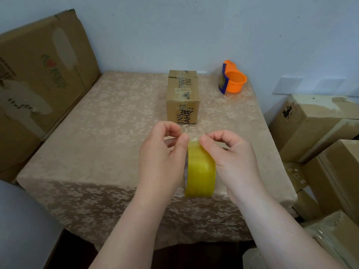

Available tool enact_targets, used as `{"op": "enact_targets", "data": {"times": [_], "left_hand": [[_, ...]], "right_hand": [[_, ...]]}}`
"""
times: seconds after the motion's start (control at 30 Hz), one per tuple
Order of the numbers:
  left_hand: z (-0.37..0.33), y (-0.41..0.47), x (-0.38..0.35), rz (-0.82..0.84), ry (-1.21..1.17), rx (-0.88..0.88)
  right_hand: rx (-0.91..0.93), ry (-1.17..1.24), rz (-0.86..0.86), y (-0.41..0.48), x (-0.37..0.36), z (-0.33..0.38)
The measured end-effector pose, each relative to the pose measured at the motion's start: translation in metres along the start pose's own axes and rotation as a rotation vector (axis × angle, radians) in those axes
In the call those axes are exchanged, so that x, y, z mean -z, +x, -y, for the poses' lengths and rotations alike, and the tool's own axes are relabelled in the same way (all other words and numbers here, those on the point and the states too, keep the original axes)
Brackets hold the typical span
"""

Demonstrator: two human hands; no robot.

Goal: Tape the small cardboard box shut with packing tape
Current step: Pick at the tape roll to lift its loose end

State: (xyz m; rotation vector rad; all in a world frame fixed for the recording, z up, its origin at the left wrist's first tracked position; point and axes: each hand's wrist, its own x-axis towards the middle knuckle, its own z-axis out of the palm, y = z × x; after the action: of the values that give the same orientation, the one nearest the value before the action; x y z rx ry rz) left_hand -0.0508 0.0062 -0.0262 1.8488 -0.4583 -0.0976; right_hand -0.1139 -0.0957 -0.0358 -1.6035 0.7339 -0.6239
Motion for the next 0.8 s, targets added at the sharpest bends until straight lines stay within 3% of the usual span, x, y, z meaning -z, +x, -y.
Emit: {"op": "enact_targets", "data": {"times": [0.1,0.2,0.3,0.43,0.8], "left_hand": [[0.004,0.001,0.004,0.143,-0.009,0.128],[0.005,0.003,0.009,0.355,-0.161,0.266],[0.006,0.003,0.011,0.45,-0.256,0.277],[0.004,0.0,0.012,0.492,-0.294,0.248],[0.001,0.0,0.009,0.525,-0.395,0.17]], "right_hand": [[-0.017,0.034,-0.003,0.001,-0.001,-0.002],[-0.046,0.105,0.05,0.0,-0.001,-0.001],[-0.06,0.133,0.142,-0.001,0.001,0.002],[-0.09,0.193,0.198,-0.001,0.001,0.004],[0.0,0.291,0.106,0.002,0.002,0.001]]}}
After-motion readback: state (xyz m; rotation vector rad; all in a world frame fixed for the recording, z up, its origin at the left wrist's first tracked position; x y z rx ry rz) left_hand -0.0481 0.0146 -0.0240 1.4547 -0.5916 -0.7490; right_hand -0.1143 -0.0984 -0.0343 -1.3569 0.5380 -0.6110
